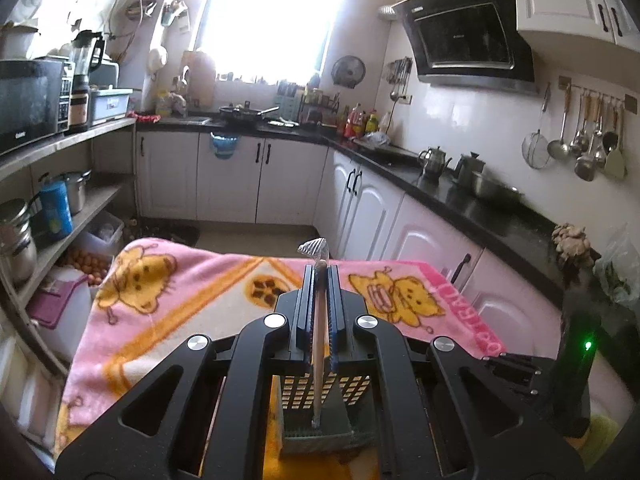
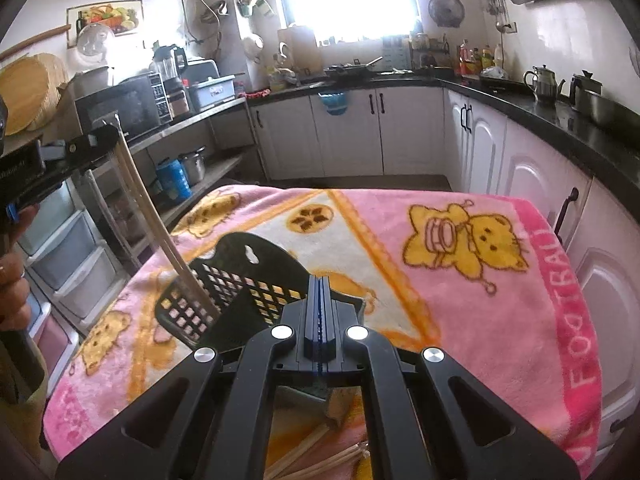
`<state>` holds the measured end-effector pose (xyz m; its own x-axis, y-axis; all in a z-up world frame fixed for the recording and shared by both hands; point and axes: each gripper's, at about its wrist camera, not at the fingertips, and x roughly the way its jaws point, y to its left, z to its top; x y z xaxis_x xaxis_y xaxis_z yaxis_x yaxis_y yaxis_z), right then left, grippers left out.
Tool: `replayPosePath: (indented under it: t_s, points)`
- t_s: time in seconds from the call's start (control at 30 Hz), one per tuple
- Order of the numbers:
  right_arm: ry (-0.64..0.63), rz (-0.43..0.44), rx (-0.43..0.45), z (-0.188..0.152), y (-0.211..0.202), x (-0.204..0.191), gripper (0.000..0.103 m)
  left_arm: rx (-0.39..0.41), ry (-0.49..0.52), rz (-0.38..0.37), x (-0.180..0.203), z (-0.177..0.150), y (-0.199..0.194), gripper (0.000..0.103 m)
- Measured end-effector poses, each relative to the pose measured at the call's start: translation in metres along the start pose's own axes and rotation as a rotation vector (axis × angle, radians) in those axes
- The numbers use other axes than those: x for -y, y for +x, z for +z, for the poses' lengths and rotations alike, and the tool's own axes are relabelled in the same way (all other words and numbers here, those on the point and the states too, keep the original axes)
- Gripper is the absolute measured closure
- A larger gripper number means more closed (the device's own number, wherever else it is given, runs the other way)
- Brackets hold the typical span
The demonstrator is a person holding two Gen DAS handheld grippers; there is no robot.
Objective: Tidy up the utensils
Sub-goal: 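Carry the chopstick over the grey caddy and lower it into a slot, then open the left gripper and raise it away from the caddy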
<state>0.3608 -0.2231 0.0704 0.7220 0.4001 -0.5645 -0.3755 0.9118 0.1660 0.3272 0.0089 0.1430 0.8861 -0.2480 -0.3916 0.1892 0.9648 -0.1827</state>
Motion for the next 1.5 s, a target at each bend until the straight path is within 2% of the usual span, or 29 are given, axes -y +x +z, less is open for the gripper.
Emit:
replayPosePath:
  t_s: [0.13,0.17,0.2,0.27,0.43,0.63,0.7,0.83,1.0,1.23,1.5]
  points:
    - [0.015,-0.002,-0.015,-0.005,0.009,0.005,0.101,-0.027,-0.008,0.000,-0.004,-0.010,0.010,0.102]
    - [0.018,-0.004,-0.018,-0.006,0.010,0.006,0.096,-0.032,-0.009,-0.001,-0.005,-0.012,0.011,0.102]
    - [0.021,-0.003,-0.021,-0.006,0.012,0.008,0.083,-0.037,-0.010,-0.001,-0.006,-0.014,0.013,0.102]
    - [0.035,-0.005,-0.021,-0.008,0.014,0.011,0.068,-0.054,-0.017,-0.001,-0.008,-0.019,0.017,0.102]
    - [0.031,-0.010,-0.019,-0.012,0.014,0.012,0.064,-0.078,-0.035,0.003,-0.014,-0.029,0.024,0.101]
    - [0.032,-0.019,-0.026,-0.016,0.014,0.013,0.053,-0.095,-0.052,0.011,-0.020,-0.037,0.025,0.084]
    - [0.034,-0.023,-0.024,-0.019,0.012,0.014,0.049,-0.099,-0.058,0.011,-0.021,-0.039,0.024,0.073]
    - [0.038,-0.023,-0.026,-0.023,0.008,0.014,0.046,-0.105,-0.062,0.010,-0.022,-0.043,0.020,0.065]
    - [0.039,-0.028,-0.023,-0.028,-0.001,0.013,0.042,-0.106,-0.074,0.012,-0.025,-0.049,0.010,0.048]
    - [0.043,-0.031,-0.010,-0.034,-0.017,0.010,0.039,-0.103,-0.085,0.018,-0.027,-0.059,-0.010,0.031]
    - [0.042,-0.037,0.000,-0.045,-0.036,0.010,0.039,-0.125,-0.089,0.024,-0.024,-0.077,-0.026,0.025]
